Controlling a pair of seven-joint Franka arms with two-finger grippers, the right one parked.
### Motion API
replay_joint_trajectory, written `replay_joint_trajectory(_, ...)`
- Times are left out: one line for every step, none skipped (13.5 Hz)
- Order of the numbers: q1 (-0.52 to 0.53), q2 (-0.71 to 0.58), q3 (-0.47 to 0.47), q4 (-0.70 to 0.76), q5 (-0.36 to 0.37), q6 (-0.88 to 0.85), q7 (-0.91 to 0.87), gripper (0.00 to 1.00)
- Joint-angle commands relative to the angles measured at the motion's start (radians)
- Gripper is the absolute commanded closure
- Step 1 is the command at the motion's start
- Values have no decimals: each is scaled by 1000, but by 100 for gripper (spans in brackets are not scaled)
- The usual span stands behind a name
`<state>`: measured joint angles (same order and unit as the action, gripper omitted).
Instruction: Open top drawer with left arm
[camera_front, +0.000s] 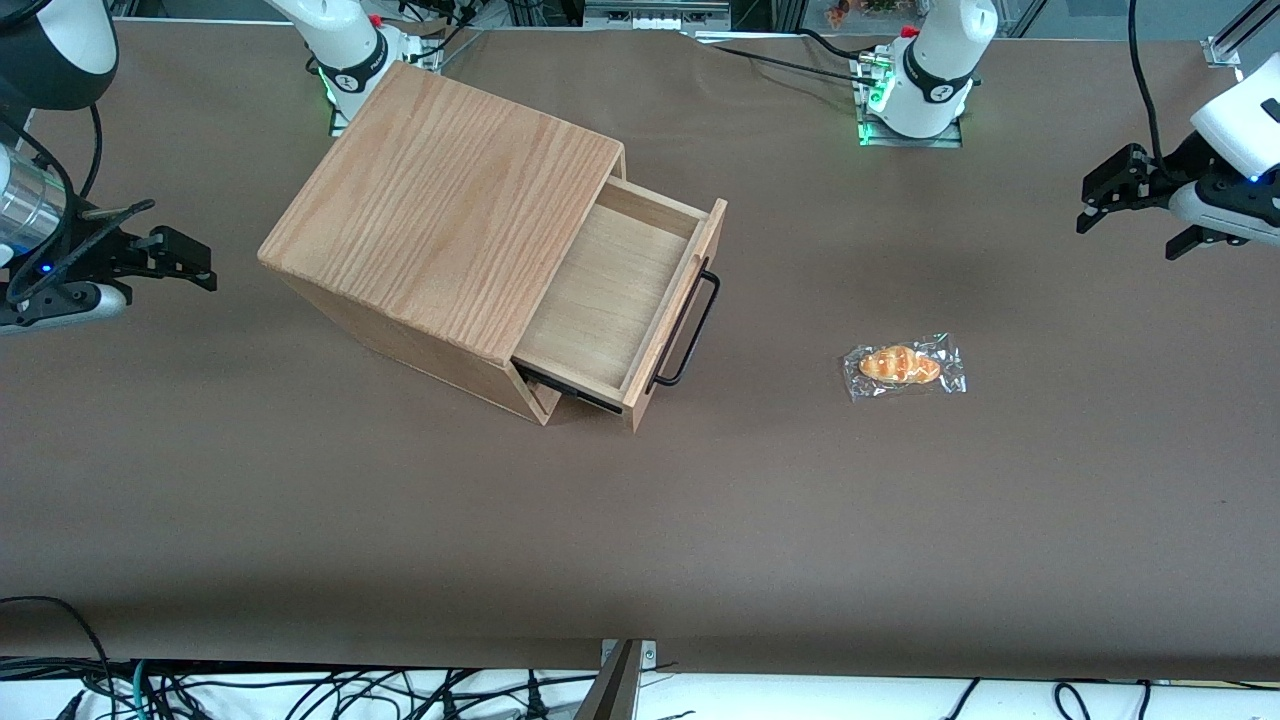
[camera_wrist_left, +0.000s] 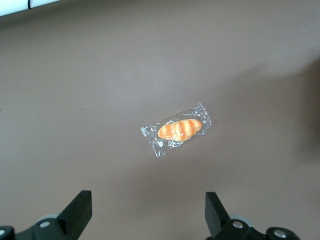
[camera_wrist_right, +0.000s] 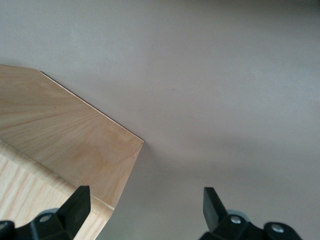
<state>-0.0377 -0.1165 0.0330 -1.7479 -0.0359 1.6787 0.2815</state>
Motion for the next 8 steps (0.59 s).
replay_joint_trajectory(1, 6, -5, 24, 27, -48, 7, 0)
replay_joint_trajectory(1, 6, -5, 24, 27, -54, 7, 0)
replay_joint_trajectory(-2, 6, -5, 24, 27, -59, 7, 0)
replay_joint_trajectory(-2, 6, -7, 24, 27, -60, 7, 0)
replay_joint_trajectory(-2, 6, -5, 24, 27, -60, 10, 0)
replay_joint_trajectory(-1, 6, -5, 24, 27, -60, 12, 0)
replay_joint_trajectory(-1, 6, -5, 24, 27, -60, 10, 0)
replay_joint_trajectory(-1, 6, -5, 24, 27, -62, 10, 0)
